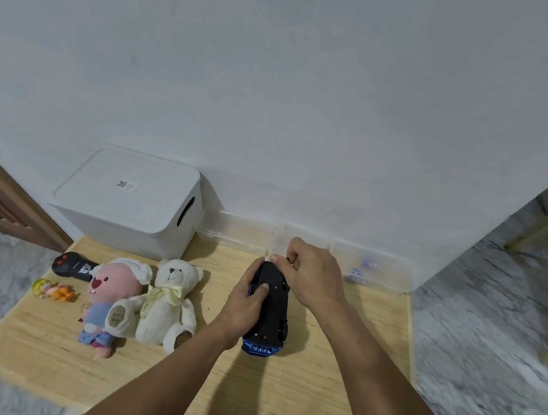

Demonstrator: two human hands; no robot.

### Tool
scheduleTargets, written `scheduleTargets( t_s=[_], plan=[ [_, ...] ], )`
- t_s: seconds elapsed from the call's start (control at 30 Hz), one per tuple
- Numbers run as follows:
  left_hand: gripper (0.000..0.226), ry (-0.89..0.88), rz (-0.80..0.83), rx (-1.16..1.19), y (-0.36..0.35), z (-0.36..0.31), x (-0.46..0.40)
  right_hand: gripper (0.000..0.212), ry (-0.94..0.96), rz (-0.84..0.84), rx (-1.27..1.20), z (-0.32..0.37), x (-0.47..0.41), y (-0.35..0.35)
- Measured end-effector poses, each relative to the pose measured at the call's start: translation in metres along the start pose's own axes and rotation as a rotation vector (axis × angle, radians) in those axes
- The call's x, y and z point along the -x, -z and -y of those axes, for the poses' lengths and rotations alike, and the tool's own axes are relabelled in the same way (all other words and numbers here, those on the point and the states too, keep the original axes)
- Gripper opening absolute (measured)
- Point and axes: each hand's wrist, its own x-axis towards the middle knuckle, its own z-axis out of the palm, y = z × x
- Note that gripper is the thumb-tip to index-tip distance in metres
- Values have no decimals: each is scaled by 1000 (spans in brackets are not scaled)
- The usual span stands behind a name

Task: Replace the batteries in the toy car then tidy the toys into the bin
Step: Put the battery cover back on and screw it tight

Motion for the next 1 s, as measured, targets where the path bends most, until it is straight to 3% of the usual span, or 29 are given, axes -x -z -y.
scheduleTargets(
  t_s=[0.07,0.27,0.47,0.7,0.8,1.0],
  plan=[
    [53,2,6,-16,0,0,0,33,-11,38,50,2,0,1],
    [52,-5,0,-60,1,1,1,24,-58,52,-95,1,-2,1],
    [52,-2,-3,-71,3,2,0,20,-80,147,6,2,0,6],
    [53,-26,5,-95,3,2,-1,39,-80,211,266,7,2,8],
    [52,-31,-1,-103,3,3,0,54,-110,225,271,7,3,10],
    [52,-36,-18,-156,2,8,-1,57,-126,220,128,3,5,12]
  ],
)
